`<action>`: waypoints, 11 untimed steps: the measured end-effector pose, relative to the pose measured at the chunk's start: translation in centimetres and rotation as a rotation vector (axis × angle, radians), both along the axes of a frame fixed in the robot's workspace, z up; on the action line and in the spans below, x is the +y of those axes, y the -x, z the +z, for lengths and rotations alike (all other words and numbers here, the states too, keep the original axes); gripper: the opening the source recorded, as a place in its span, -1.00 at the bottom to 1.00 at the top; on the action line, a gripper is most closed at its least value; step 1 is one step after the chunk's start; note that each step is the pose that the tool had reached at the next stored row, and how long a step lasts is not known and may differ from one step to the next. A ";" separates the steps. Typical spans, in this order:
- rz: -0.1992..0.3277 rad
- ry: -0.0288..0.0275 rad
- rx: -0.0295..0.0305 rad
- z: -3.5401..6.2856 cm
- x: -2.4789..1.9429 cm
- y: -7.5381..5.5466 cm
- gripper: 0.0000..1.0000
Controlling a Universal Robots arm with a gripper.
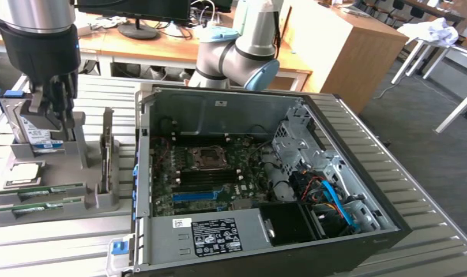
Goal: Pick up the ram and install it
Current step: 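Pick up the ram and move it above insertion slot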
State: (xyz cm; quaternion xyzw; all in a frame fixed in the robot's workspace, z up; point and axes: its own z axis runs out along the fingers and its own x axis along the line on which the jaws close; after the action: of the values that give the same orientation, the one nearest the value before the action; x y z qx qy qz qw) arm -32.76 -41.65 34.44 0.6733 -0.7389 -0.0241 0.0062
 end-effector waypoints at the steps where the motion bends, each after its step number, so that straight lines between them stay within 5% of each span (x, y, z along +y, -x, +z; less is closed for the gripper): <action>1: 0.000 0.0000 -0.0001 -0.05 0.00 0.0 -0.29; 11: 0.000 0.0000 0.0000 -0.44 0.00 0.0 -0.29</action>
State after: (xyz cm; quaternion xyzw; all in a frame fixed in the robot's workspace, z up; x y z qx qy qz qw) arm -32.76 -41.65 33.99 0.6734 -0.7389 -0.0241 0.0062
